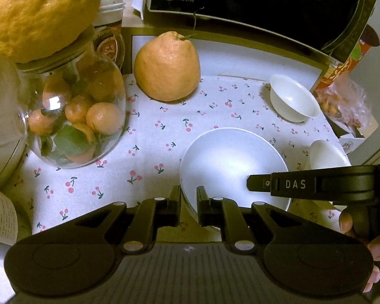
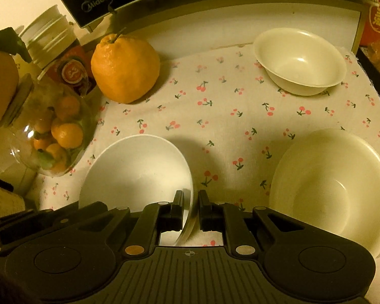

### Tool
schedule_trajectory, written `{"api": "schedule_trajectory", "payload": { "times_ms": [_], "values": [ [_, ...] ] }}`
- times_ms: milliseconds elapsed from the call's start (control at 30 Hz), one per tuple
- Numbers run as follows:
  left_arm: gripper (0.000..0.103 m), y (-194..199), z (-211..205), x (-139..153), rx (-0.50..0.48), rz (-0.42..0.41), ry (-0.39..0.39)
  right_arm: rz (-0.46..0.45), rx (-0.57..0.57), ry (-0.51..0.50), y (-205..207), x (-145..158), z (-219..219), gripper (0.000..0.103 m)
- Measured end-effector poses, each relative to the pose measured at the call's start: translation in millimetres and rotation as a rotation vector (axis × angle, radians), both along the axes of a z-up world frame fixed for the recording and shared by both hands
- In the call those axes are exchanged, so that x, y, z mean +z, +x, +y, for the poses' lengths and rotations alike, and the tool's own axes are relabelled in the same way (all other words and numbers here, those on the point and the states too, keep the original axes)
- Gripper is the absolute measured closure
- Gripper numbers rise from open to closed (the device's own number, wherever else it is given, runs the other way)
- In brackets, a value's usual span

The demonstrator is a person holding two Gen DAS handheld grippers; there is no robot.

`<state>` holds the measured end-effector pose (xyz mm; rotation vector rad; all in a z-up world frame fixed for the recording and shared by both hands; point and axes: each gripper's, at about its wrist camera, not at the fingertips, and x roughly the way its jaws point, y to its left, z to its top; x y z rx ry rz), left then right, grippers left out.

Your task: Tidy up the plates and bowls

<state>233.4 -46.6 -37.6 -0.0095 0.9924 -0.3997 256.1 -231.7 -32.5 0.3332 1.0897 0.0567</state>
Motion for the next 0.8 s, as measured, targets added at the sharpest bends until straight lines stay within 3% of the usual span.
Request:
{"api": "schedule_trajectory", "payload": {
  "times_ms": [100,200,300,467,800],
  "values": [
    [0.088,1,1,0,-0.005,0.009,-0.006,0.001,-0.009,0.025,0,-1,-3,0.088],
    [0.077,0,1,0,-0.002,0.014,-0.004,-0.004,-0.019,0.037,-1,2,-5,0.087],
    [0.073,1,1,3,0.004,0.017,-0.001,-0.026,-0.030,0.050,-4,7,-6,0.077],
    [0.052,-1,0,9,-0.004,-0.002,0.005,-0.057,-0.011,0.044,-13,18,-3,0.060],
    [0.031,-9,2,21,-0.013,-0.038,0.034,-0.128,-0.029,0.045,-33,48,-26,0.030]
  ]
}}
